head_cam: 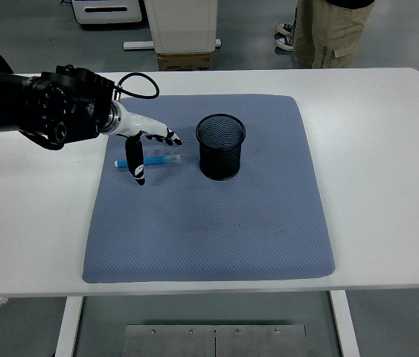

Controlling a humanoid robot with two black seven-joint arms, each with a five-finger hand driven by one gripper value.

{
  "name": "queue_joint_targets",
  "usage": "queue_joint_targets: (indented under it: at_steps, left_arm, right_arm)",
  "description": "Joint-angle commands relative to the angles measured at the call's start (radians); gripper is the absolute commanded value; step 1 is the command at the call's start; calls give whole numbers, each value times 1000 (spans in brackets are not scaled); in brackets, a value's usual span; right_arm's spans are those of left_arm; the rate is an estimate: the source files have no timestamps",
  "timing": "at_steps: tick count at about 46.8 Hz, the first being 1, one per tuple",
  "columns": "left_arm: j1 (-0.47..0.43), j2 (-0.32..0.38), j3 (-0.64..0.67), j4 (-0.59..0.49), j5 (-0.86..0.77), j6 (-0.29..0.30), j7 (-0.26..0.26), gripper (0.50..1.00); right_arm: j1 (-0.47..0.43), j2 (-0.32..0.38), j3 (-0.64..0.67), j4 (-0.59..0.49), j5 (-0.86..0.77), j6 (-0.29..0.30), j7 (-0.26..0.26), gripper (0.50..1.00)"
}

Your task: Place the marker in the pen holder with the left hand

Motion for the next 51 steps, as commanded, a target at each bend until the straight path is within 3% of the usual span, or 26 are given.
queue_joint_targets:
  at_steps: [1, 15, 26, 35, 51]
  left_arm:
    - [5, -6, -2, 0, 0, -3, -1, 1000]
    - [6, -12, -2, -2, 0, -11, -1, 1000]
    - [3, -9, -2, -2, 2, -27, -1, 941]
    - [3, -11, -2, 0, 2, -57, -1, 848]
    - [-2, -11, -2, 0, 2, -57, 1, 812]
  right_arm:
    - [0, 0, 0, 0, 0, 0, 0, 1000]
    - [0, 0, 0, 0, 0, 0, 0, 1000]
    - [0, 0, 0, 0, 0, 0, 0, 1000]
    - [0, 0, 0, 0, 0, 0, 0, 1000]
    - [0, 0, 0, 0, 0, 0, 0, 1000]
